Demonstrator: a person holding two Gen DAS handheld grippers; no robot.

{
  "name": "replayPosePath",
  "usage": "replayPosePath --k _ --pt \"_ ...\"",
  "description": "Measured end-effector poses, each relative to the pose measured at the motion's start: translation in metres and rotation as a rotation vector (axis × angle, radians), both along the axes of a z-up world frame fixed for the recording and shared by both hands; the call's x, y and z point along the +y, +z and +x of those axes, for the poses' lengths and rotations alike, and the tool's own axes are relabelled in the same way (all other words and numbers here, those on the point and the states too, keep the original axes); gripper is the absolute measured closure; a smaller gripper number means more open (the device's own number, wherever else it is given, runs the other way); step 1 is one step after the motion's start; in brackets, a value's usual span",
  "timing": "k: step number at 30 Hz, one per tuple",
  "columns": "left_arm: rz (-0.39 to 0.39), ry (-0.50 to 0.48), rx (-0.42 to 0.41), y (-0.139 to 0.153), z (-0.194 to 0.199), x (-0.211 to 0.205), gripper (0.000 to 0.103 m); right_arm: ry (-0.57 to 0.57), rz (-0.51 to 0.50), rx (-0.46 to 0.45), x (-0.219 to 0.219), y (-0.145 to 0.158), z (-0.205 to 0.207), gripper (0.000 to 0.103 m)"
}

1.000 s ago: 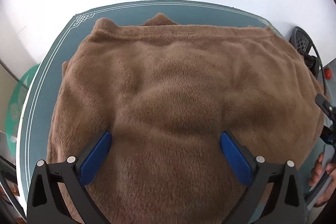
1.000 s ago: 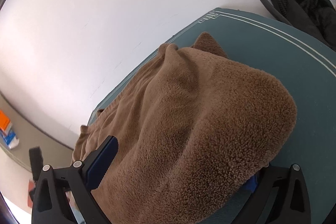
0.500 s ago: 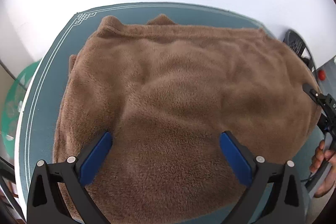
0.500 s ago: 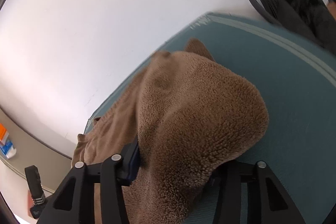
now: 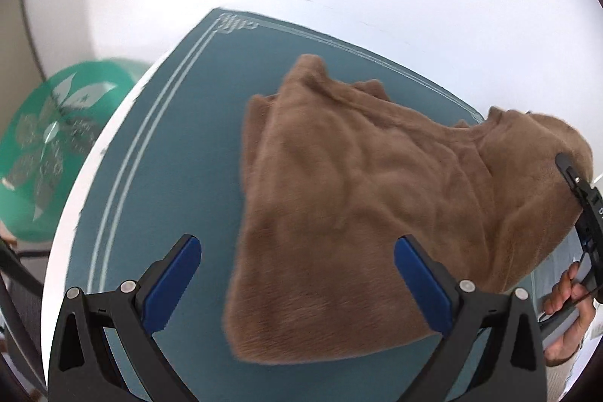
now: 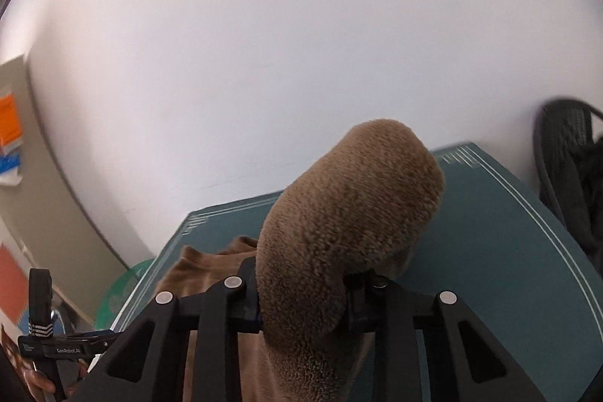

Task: Fold clothes
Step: 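Grasp the folded fleece with the right tool and lift it off the table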

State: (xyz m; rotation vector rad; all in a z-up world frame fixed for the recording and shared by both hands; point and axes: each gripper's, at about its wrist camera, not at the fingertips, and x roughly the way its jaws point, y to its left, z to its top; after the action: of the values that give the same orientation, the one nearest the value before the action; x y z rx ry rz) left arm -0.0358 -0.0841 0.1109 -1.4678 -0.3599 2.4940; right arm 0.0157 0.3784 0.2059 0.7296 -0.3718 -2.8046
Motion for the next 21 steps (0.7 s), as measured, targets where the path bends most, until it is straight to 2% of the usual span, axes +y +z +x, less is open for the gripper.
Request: replayPosePath --k 6,10,16,19,21 --pt "0.031 0.051 -0.024 -0.009 0.012 -0.037 0.000 0.110 0.080 0.065 -0.072 0.013 0.004 0.073" --pt "0.054 0.088 -0.033 -0.014 0.020 -0.059 0.000 0.220 0.163 0.094 -0.131 0.007 0.012 0.073" --pt "0.077 0.146 -0.051 -0.024 0.031 -0.095 0.000 0.398 0.346 0.102 -0.218 -0.028 0.025 0.075" --pt "0.094 0.169 -0.069 -0.029 0.037 -0.112 0.000 0.476 0.490 0.100 -0.257 -0.053 0.036 0.075" --pt "0.115 0.181 -0.078 -0.032 0.039 -0.120 0.000 0.535 0.563 0.064 -0.270 -0.071 0.039 0.074"
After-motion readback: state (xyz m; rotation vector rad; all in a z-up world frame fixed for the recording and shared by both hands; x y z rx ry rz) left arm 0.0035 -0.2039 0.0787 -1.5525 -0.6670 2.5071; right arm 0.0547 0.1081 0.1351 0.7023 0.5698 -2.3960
